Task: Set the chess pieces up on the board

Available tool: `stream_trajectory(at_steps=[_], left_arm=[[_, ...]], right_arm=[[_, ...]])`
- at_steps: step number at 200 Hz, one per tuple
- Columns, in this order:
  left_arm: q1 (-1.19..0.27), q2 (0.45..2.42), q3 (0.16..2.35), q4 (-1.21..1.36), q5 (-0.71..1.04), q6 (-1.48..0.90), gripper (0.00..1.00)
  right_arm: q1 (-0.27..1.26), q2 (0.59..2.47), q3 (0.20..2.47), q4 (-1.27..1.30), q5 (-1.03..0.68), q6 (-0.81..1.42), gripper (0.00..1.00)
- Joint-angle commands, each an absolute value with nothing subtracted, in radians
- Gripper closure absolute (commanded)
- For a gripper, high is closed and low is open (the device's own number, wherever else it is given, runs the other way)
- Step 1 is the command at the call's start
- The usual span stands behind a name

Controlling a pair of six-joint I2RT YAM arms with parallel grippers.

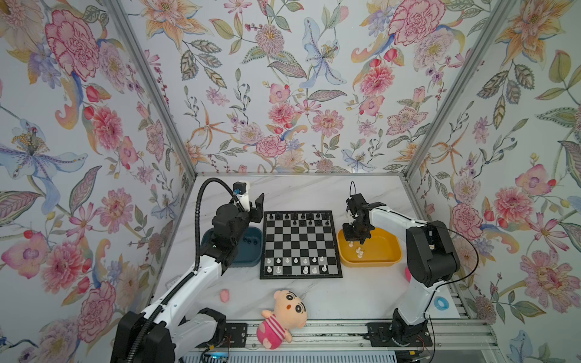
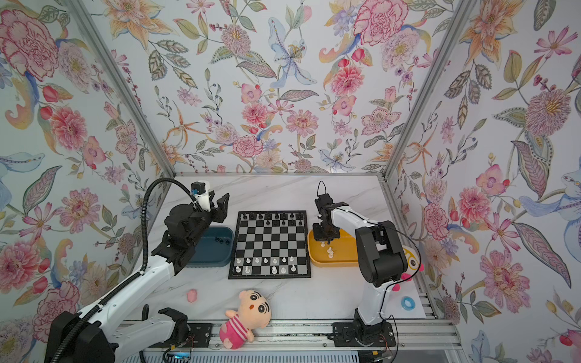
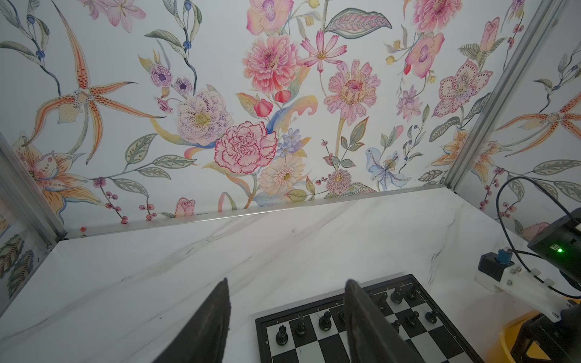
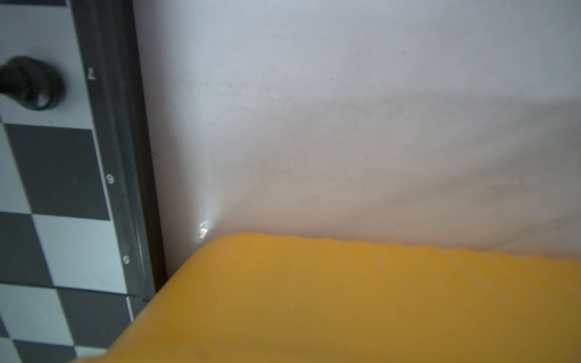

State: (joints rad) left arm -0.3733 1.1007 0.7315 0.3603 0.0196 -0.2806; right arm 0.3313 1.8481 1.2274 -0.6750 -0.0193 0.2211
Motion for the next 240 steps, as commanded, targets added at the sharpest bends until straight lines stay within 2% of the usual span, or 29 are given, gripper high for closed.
stream_trajectory(at_steps=[1,80,240], left_arm=[[-0.364,1.097,0.749,0.354,0.021,-0.29,0.41],[-0.364,1.094,0.744,0.356,0.02,-0.287,0.41],[-0.364,1.095,0.729,0.373,0.023,-0.282,0.4]], right_arm=[[0.324,1.861,1.219,-0.673,-0.027,0.229,0.87],[0.325,1.832,1.226,-0.681,-0.017,0.234,0.91],[0.339,1.742,1.301,-0.797,0.025,0.233,0.92]])
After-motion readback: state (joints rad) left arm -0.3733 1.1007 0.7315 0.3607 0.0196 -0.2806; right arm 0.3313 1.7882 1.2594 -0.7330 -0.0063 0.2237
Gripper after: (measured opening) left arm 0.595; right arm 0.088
